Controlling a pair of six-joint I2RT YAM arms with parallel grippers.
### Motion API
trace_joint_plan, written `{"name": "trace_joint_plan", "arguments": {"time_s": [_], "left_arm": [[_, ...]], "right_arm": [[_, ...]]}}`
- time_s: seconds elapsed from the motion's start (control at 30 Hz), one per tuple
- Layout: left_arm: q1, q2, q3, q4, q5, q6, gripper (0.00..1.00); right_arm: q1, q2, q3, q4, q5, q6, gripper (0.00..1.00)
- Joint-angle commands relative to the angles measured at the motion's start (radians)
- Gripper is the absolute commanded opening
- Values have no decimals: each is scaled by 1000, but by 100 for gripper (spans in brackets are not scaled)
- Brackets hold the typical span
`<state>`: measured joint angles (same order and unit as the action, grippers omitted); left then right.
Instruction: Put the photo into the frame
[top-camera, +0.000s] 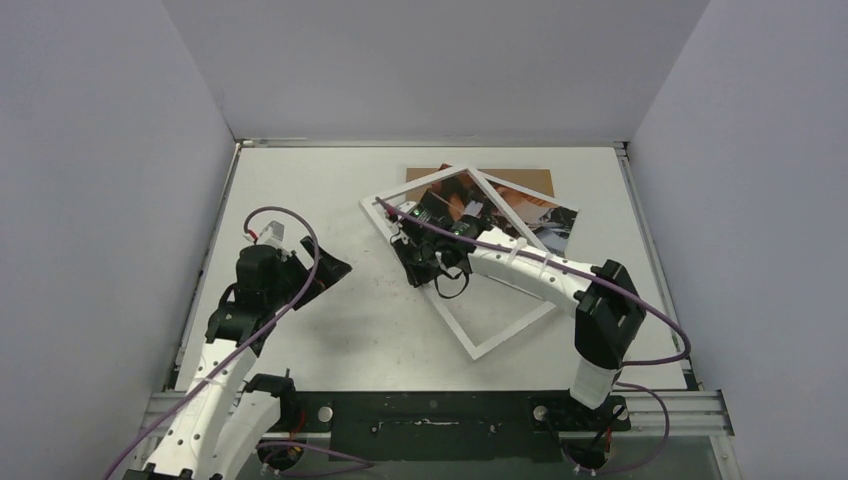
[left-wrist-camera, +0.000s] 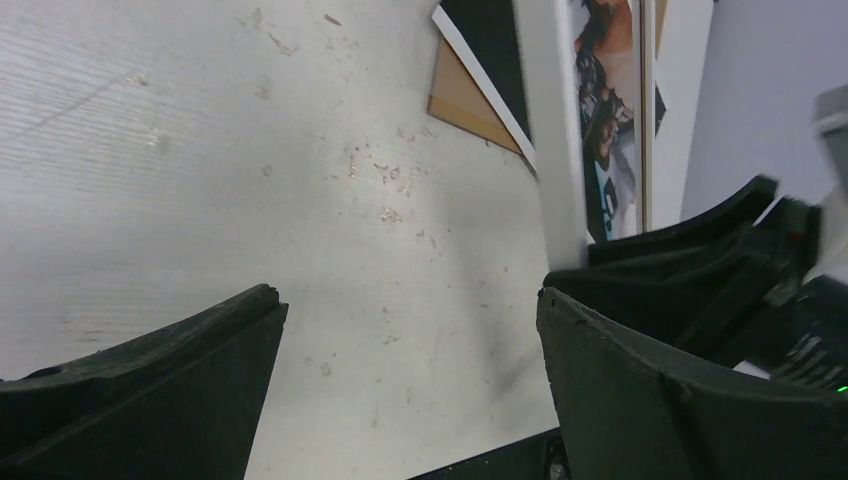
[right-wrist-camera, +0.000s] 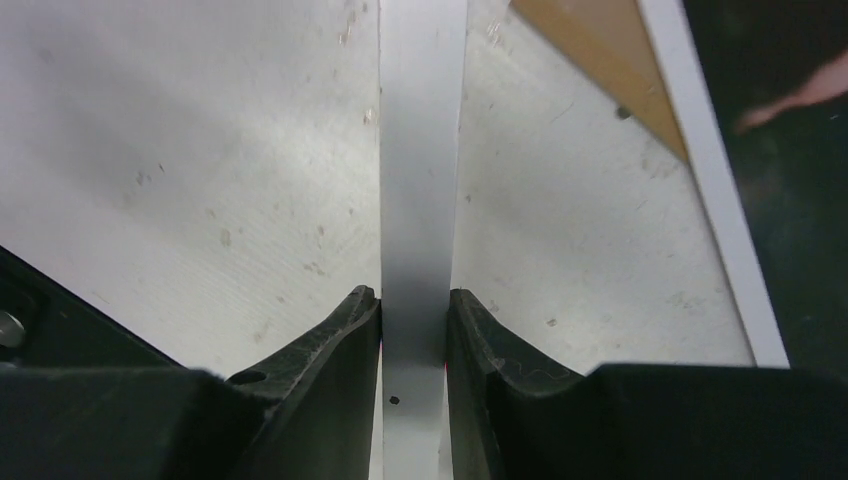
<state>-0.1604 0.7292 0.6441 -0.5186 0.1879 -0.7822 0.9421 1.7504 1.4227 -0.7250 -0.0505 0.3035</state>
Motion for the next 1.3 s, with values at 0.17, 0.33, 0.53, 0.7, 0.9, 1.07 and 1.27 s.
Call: {"name": "trace_joint_plan", "arguments": {"time_s": [0.17, 0.33, 0.53, 0.7, 0.9, 1.07, 1.27], "left_arm": [[-8, 91, -39, 352, 179, -226, 97], [-12, 232, 63, 453, 204, -198, 97], [-16, 371, 87, 621, 253, -226, 95], [-38, 449, 68, 735, 292, -318, 90], [-48, 514, 141, 640, 270, -331, 75], [-50, 526, 145, 595, 252, -346, 55], [-50, 527, 163, 522, 237, -330, 21]], "right_arm": [[-45, -15, 240, -20, -10, 121, 0], [-45, -36, 211, 1, -55, 127, 0], [-41, -48, 199, 22, -107, 144, 0], [-24, -32, 201, 7, -129, 110, 0], [3, -8, 225, -22, -130, 74, 0], [20, 19, 235, -43, -132, 55, 0], [34, 21, 214, -40, -123, 41, 3]]}}
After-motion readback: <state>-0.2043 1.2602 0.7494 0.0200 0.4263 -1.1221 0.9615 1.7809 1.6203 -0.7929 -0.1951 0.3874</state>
